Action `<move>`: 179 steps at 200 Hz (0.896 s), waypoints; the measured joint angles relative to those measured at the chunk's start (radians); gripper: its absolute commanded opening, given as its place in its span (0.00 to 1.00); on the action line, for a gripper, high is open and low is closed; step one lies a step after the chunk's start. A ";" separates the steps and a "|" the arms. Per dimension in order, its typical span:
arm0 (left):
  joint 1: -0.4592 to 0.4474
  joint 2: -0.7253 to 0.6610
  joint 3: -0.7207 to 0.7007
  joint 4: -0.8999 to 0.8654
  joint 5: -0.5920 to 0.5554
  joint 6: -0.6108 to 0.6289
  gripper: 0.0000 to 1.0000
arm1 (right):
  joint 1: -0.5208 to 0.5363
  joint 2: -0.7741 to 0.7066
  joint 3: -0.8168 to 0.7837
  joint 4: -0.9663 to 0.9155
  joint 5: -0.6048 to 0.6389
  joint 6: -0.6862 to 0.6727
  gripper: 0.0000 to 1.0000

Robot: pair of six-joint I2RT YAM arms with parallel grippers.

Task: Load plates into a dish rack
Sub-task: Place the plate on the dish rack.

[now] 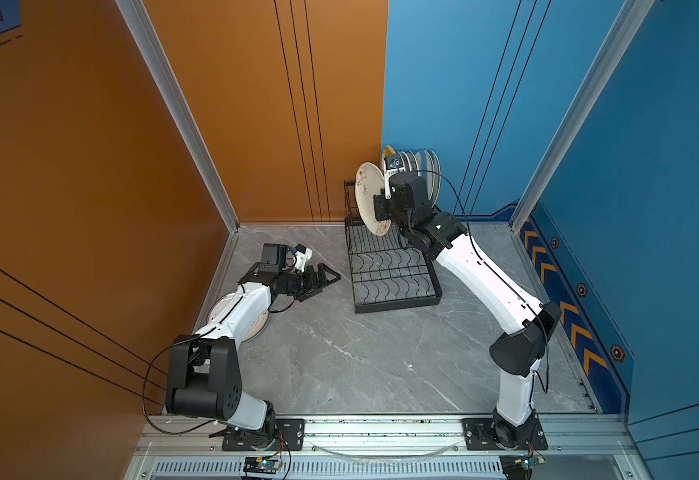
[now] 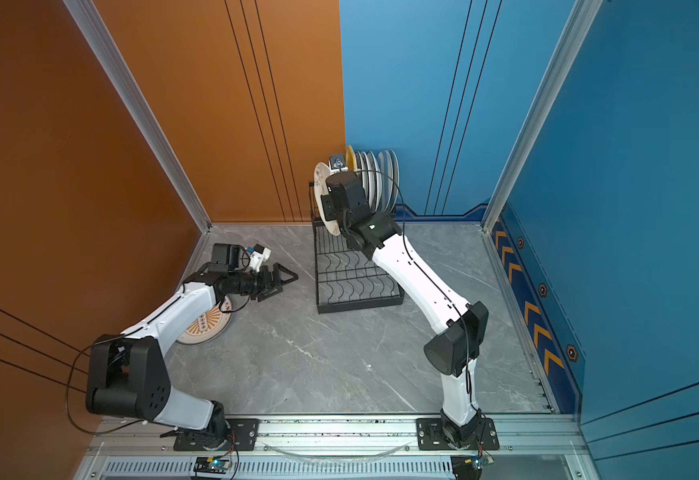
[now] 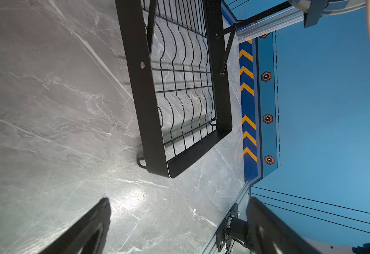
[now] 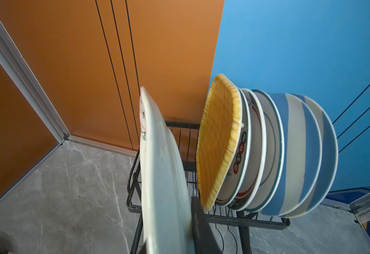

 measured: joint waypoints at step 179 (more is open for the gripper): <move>0.007 0.000 -0.013 -0.007 -0.021 0.010 0.98 | -0.030 0.310 0.174 0.332 0.175 -0.182 0.00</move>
